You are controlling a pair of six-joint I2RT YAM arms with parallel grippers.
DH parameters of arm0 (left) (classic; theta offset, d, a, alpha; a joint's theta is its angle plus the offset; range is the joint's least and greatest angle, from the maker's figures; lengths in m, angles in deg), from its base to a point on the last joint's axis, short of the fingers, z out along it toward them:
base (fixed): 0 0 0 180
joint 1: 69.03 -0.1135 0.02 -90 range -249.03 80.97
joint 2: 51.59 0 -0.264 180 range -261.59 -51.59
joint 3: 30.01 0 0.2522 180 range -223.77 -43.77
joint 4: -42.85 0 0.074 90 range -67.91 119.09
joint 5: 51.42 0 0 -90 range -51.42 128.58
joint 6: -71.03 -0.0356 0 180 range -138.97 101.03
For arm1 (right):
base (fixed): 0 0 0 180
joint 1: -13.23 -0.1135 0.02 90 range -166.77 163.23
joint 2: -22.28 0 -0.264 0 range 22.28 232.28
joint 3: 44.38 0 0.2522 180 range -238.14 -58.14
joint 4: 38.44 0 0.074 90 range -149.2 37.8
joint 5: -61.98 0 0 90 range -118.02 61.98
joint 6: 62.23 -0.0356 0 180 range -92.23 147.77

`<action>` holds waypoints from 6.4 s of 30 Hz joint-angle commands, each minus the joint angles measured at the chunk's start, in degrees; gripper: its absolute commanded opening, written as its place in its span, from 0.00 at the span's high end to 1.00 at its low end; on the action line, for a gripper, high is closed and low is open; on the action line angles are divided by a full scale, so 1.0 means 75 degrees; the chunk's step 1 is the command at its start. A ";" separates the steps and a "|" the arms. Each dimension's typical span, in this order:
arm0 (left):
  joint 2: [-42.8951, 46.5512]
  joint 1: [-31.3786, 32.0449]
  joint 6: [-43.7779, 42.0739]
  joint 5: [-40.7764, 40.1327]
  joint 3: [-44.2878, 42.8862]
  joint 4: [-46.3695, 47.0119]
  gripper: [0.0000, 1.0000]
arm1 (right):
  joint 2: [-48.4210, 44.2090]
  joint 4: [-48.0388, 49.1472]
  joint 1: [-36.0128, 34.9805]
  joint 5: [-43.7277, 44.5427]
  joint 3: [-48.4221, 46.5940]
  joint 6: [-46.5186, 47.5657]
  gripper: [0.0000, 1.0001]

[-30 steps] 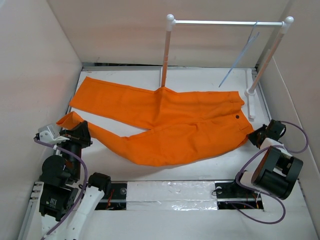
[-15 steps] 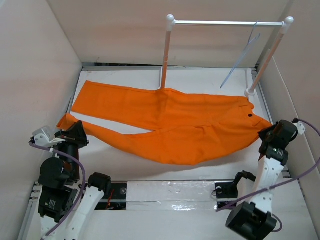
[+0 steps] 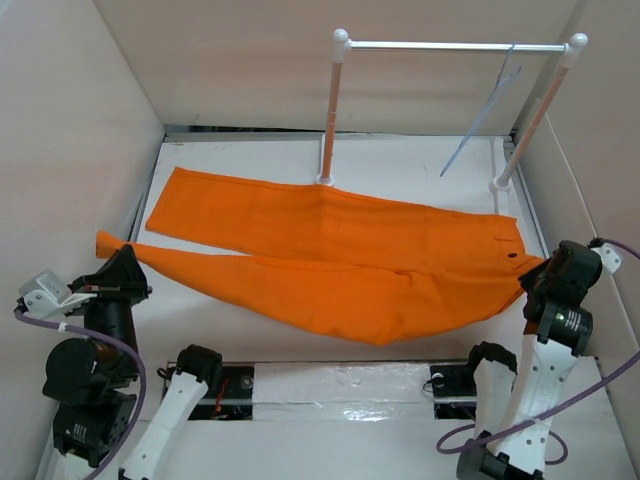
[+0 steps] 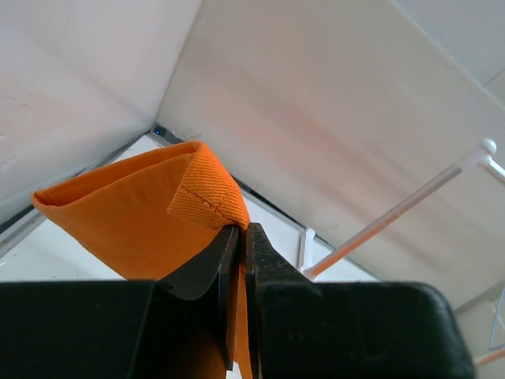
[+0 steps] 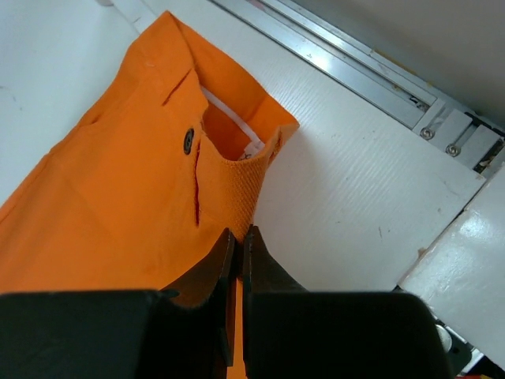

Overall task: Place the trousers on the hanger
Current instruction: Fold the trousers at the center of the board.

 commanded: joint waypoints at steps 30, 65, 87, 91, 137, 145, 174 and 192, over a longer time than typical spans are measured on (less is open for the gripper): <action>-0.8906 -0.3404 0.1701 -0.1116 -0.1404 0.0551 1.00 | 0.6416 0.1467 -0.1238 0.1568 -0.4078 -0.0096 1.00; -1.4334 -0.3849 0.0729 -0.0813 -0.6914 0.0046 0.47 | 0.8598 0.3388 -0.1696 0.0632 -0.4831 -0.0353 0.11; -1.0806 -0.4236 0.0952 0.2199 -0.0436 0.1592 0.16 | 0.2303 0.7222 -0.2024 -0.1981 0.3713 -0.0941 0.31; -1.0840 -0.4236 0.0987 0.2538 -0.0245 0.1594 0.16 | 0.2141 0.7057 -0.1954 -0.2742 0.3912 -0.0531 0.39; -1.0772 -0.4306 0.0705 0.0079 0.0328 0.0599 1.00 | 0.0010 0.5747 -0.9382 -0.0237 0.5670 -0.3668 0.99; -0.9190 -0.4388 0.0916 0.0909 0.0740 0.0481 0.48 | -0.1961 0.3734 -0.9642 0.0571 0.4981 -0.3659 0.09; -0.7877 0.3698 0.2041 0.2293 0.2227 0.4968 0.97 | 0.4385 0.6717 -0.4720 -0.0740 0.3072 -0.1597 0.72; -0.7759 0.3849 0.2135 0.2854 0.3469 0.6314 0.79 | 0.5026 0.6694 -0.3770 -0.1190 0.1555 -0.0529 0.73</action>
